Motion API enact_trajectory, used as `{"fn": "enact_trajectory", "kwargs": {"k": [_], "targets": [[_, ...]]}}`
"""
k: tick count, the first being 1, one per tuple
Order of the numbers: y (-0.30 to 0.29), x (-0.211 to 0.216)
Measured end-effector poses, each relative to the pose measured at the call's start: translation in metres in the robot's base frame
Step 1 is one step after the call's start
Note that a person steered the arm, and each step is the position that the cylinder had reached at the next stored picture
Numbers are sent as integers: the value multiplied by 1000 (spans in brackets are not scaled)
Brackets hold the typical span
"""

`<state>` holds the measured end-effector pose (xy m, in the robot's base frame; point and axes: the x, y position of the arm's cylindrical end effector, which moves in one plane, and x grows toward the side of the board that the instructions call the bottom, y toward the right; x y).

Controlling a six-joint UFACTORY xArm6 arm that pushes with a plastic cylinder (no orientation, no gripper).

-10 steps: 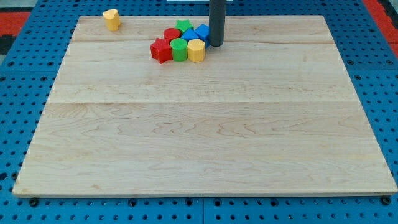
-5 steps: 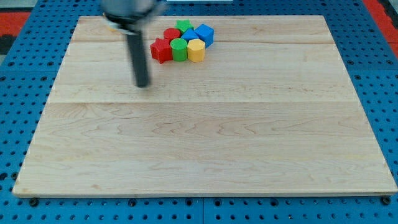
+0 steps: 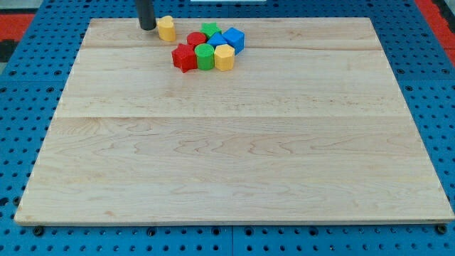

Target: Move the yellow heart to the top center

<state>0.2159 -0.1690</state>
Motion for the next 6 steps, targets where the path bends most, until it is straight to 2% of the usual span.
{"fn": "enact_trajectory", "kwargs": {"k": [1,2,3,5,6], "targets": [[21,11],[90,-5],[119,-22],[108,-24],[158,-17]]}}
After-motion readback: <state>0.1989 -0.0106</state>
